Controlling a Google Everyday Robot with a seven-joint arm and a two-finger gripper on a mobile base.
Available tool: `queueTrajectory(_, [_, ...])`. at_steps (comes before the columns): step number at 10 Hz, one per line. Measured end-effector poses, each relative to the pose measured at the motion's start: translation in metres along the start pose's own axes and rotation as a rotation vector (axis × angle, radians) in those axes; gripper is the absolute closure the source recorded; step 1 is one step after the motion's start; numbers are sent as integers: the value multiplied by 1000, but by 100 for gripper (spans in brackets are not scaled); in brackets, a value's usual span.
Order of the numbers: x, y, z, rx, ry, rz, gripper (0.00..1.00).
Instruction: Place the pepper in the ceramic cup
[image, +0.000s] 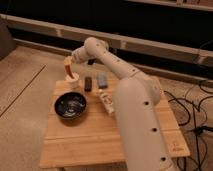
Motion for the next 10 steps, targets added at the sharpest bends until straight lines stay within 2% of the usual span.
queueTrajectory(1, [0, -2, 0, 0, 6, 1, 53])
queueTrajectory(4, [0, -6, 1, -1, 16, 6, 23])
queueTrajectory(5, [-1, -7, 1, -2, 19, 7, 20])
queueTrajectory(10, [-2, -11, -1, -4, 24, 11, 20])
